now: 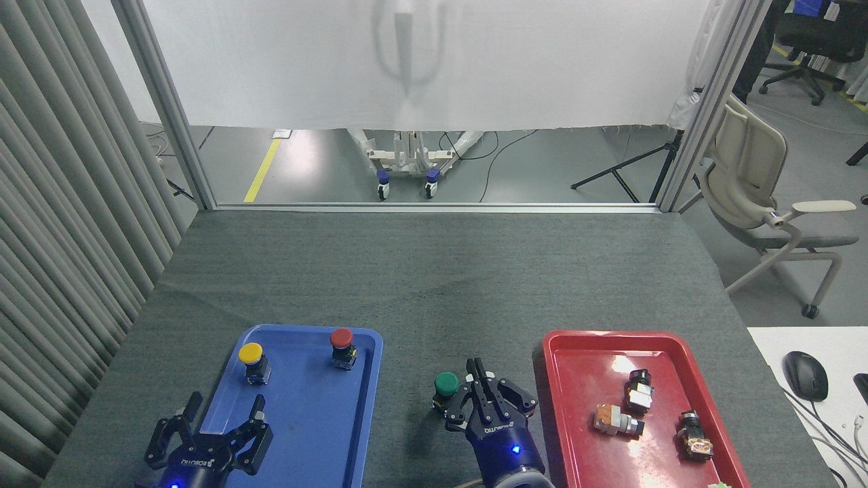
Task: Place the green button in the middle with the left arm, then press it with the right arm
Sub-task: 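Move the right gripper over the green button and press down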
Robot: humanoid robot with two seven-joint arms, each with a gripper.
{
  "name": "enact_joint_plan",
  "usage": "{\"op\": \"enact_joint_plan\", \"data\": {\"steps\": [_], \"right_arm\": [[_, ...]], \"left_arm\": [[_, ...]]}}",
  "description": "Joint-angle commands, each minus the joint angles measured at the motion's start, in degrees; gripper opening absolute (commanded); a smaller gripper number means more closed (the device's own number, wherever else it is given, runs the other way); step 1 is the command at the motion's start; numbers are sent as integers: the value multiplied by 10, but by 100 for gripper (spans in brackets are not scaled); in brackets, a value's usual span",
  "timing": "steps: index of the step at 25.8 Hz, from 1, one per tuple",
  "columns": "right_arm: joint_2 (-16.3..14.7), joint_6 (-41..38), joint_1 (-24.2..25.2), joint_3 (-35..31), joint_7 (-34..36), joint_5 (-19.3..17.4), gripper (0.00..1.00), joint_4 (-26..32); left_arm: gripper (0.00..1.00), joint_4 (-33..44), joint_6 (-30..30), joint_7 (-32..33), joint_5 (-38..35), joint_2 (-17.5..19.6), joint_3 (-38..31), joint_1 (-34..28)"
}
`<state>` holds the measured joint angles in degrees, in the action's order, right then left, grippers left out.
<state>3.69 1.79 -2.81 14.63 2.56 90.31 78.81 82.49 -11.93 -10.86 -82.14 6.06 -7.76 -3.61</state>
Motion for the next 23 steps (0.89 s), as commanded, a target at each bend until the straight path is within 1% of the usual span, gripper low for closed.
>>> {"op": "enact_joint_plan", "data": {"steps": [1, 4, 7, 12, 14, 20, 22, 23], "right_arm": [[10, 12, -19, 15, -3, 11, 0, -42], [16, 20, -37, 20, -3, 13, 0, -76], [17, 29, -45, 27, 2, 13, 0, -107], [22, 44, -59, 33, 23, 11, 0, -163], [22, 45, -62, 37, 24, 9, 0, -176], [23, 57, -62, 42, 31, 7, 0, -177], [22, 66, -62, 44, 36, 7, 0, -153], [21, 67, -62, 44, 36, 7, 0, -132]], "left_arm": [[100, -6, 1, 2, 1, 0, -2, 5], [100, -27, 1, 2, 1, 4, -3, 24], [100, -27, 1, 2, 1, 15, -3, 27], [100, -31, 1, 2, 1, 15, -3, 29], [100, -33, 1, 3, 1, 15, -3, 33], [100, -34, 1, 3, 1, 16, -3, 36], [100, -34, 2, 3, 1, 16, -3, 37], [100, -34, 2, 3, 1, 16, -3, 39]]}}
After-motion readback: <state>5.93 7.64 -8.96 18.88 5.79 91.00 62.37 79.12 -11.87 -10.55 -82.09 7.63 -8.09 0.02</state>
